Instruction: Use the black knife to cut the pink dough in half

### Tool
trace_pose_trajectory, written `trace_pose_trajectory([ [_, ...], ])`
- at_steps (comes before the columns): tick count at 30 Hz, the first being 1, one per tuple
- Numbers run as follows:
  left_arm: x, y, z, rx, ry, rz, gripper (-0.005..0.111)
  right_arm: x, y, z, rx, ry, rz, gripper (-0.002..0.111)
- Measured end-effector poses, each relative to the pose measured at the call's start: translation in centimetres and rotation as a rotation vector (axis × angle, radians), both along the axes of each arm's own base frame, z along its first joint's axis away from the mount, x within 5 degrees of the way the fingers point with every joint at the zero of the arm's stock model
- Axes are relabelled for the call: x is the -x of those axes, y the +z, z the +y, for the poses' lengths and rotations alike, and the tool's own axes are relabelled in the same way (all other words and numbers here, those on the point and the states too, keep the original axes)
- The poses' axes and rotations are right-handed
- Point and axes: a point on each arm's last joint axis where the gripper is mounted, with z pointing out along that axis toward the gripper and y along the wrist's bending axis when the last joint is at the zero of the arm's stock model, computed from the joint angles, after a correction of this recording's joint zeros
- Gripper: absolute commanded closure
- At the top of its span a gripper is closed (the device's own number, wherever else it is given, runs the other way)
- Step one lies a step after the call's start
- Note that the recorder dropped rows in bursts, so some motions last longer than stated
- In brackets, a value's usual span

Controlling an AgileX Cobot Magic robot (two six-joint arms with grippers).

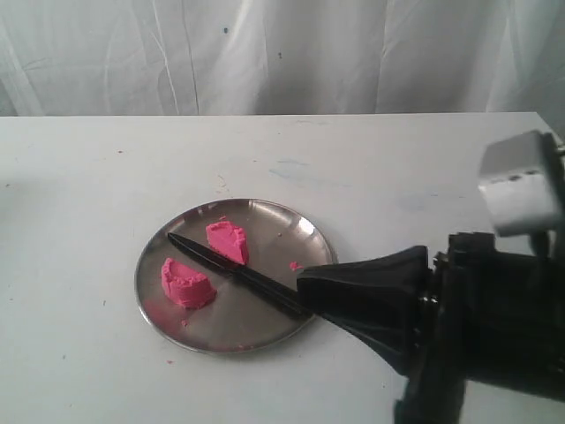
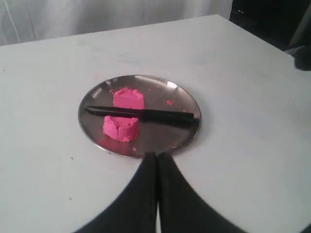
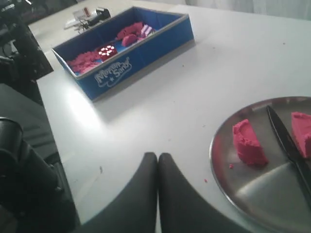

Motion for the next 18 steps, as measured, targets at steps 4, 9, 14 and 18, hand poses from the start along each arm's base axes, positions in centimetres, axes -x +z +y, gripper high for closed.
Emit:
trace_pose_trajectory([
  [4,0.5,-0.5,-0.4,0.012,-0.044,0.075,0.107,2.1,0.7,-1.4,-0.089,0.008,0.003,0.108],
  [9,0.6,-0.8,-0.5,0.005,-0.062,0.108,0.107,3.2,1.8,-2.1,-0.145,0.020,-0.044,0.108],
  [14,0.6,-0.8,-0.5,0.005,-0.062,0.108,0.107,3.5,1.9,-2.3,-0.154,0.021,-0.056,0.108],
  [18,0.6,-0.8,-0.5,0.005,-0.062,0.108,0.107,3.5,1.8,-2.3,-0.153,0.021,-0.054,0.108],
])
